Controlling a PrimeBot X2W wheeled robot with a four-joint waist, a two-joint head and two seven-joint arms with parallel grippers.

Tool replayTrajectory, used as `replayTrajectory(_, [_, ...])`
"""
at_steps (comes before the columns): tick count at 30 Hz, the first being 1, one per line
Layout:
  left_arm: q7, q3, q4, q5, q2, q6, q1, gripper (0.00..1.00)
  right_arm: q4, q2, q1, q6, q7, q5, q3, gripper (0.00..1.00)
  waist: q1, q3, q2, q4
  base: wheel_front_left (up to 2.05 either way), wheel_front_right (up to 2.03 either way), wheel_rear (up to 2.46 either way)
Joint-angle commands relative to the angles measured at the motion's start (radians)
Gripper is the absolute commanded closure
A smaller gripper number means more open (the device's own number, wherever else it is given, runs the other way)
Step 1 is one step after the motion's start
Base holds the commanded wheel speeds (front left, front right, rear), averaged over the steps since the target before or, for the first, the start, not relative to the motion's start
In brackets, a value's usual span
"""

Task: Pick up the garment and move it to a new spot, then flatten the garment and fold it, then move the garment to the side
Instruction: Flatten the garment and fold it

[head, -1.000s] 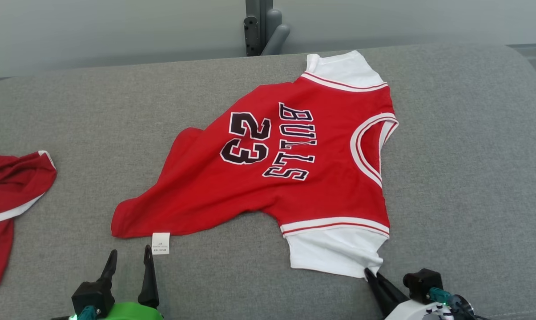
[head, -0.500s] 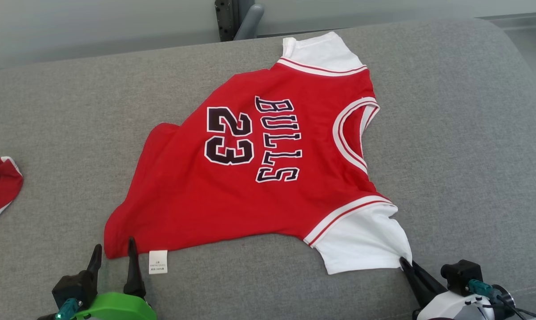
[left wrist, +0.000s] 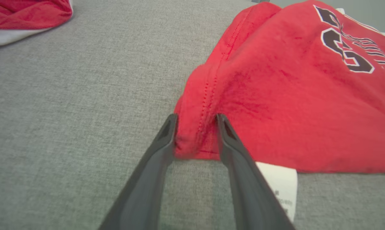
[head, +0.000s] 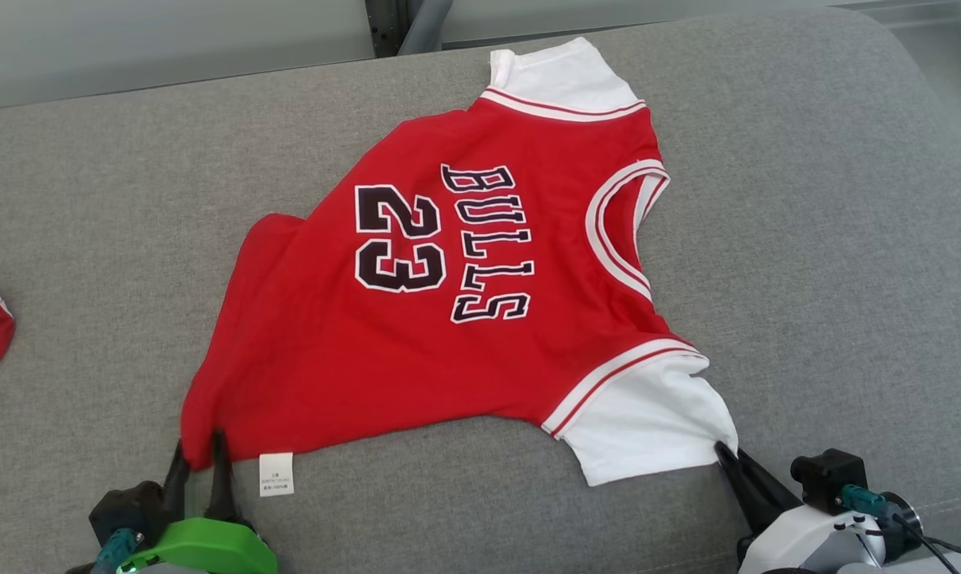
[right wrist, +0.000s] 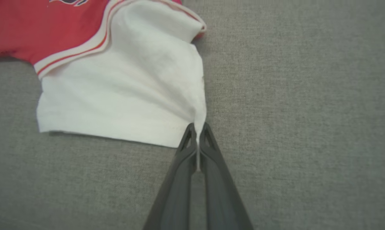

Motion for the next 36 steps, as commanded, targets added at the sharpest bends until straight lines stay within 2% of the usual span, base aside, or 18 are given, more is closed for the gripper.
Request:
replayTrajectory(1, [-0.001, -0.003, -0.001, 0.002, 0.002, -0.008, -0.015, 1.00, -0.004, -0.001, -0.007, -0.002, 0.003, 0.000, -0.007, 1.00, 0.0000, 0.001, -0.0001, -0.001, 0.00, 0.00, 0.00])
replayTrajectory(4, [-0.001, -0.008, -0.004, 0.009, 0.003, -0.019, -0.015, 1.00, -0.027, 0.005, -0.010, -0.002, 0.002, 0.007, -0.020, 1.00, 0.0000, 0.000, -0.0001, 0.000, 0.00, 0.00, 0.00])
replayTrajectory(7, [-0.001, -0.001, -0.064, 0.019, 0.003, -0.031, -0.008, 1.00, -0.080, 0.011, -0.019, -0.002, 0.002, 0.024, -0.051, 1.00, 0.0000, -0.015, -0.0001, 0.001, 0.00, 0.00, 0.00])
replayTrajectory(11, [-0.001, 0.004, -0.179, 0.034, 0.003, -0.061, -0.023, 1.00, -0.217, 0.024, -0.053, -0.002, 0.001, 0.073, -0.106, 1.00, 0.0000, -0.054, -0.0001, 0.003, 0.00, 0.00, 0.00])
replayTrajectory(15, [-0.001, 0.025, -0.270, 0.059, 0.006, -0.085, -0.090, 1.00, -0.358, 0.002, -0.134, -0.002, 0.001, 0.101, -0.157, 1.00, 0.0000, -0.113, -0.0001, 0.007, 0.00, 0.00, 0.00])
replayTrajectory(20, [-0.001, -0.018, -0.339, 0.041, 0.091, -0.095, -0.253, 1.00, -0.490, -0.048, -0.299, -0.002, 0.001, 0.137, -0.199, 1.00, 0.0000, -0.167, -0.0001, 0.018, 0.00, 0.00, 0.00])
replayTrajectory(24, [0.008, -0.081, -0.389, 0.005, 0.202, -0.095, -0.392, 1.00, -0.560, -0.100, -0.434, -0.002, 0.001, 0.168, -0.205, 1.00, 0.0000, -0.186, -0.0001, 0.030, 0.00, 0.00, 0.00])
replayTrajectory(28, [0.084, -0.121, -0.391, -0.022, 0.300, -0.095, -0.537, 1.00, -0.556, -0.149, -0.553, -0.002, 0.002, 0.175, -0.214, 1.00, 0.0000, -0.176, -0.0001, 0.045, 0.00, 0.00, 0.00])
replayTrajectory(31, [0.166, -0.143, -0.353, -0.037, 0.343, -0.094, -0.627, 1.00, -0.519, -0.172, -0.642, -0.002, 0.022, 0.169, -0.207, 1.00, 0.0000, -0.132, -0.0001, 0.050, 0.00, 0.00, 0.00])
replayTrajectory(32, [0.224, -0.165, -0.314, -0.058, 0.351, -0.093, -0.677, 1.00, -0.482, -0.176, -0.699, -0.002, 0.045, 0.167, -0.204, 1.00, 0.0000, -0.078, -0.0001, 0.054, 0.00, 0.00, 0.00])
replayTrajectory(36, [0.290, -0.218, -0.234, -0.091, 0.340, -0.093, -0.806, 1.00, -0.389, -0.190, -0.840, -0.002, 0.080, 0.126, -0.167, 1.00, 0.0000, 0.069, -0.0001, 0.062, 0.00, 0.00, 0.00])
